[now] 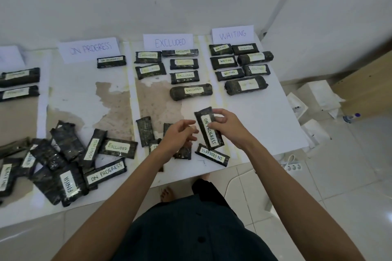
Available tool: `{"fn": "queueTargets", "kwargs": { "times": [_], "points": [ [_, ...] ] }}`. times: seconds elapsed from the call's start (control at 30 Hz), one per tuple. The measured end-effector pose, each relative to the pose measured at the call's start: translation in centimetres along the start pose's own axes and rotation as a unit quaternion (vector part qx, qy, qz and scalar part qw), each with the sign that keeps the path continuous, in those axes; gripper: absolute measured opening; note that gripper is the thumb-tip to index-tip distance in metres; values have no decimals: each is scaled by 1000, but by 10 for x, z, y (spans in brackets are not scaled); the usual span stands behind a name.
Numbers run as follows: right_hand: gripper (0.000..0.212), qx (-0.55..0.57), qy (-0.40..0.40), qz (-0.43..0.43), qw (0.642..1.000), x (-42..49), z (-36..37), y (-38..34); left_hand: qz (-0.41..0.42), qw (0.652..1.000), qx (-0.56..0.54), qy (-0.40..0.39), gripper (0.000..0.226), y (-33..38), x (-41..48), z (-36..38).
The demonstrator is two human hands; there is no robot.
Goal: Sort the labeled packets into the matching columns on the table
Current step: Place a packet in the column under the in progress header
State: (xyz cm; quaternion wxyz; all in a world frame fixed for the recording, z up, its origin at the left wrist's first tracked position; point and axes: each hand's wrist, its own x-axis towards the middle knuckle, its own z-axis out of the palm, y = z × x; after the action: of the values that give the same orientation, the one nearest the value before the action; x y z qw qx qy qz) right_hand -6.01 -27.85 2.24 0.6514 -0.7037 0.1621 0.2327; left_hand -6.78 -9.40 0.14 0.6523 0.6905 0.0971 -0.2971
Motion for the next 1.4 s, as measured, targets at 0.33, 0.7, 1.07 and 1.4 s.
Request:
{"fn": "queueTargets", "kwargs": {
  "times": [0.33,0.7,1.07,1.4],
  "points": [
    [64,-402,-21,-179,898,12,89,-10,-15,981,-124,146,10,-17,-24,-58],
    [61,-585,-41,-293,755,50,166,-38,-1,946,-187,266,10,-9,-20,-130],
    [59,-606,-97,-353,706,136,234,-89,-4,930,-172,326,15,20,16,-222],
    [54,-639,-116,-337,681,242,317,-133,-46,929,140,340,46,24,58,-349]
  ]
}}
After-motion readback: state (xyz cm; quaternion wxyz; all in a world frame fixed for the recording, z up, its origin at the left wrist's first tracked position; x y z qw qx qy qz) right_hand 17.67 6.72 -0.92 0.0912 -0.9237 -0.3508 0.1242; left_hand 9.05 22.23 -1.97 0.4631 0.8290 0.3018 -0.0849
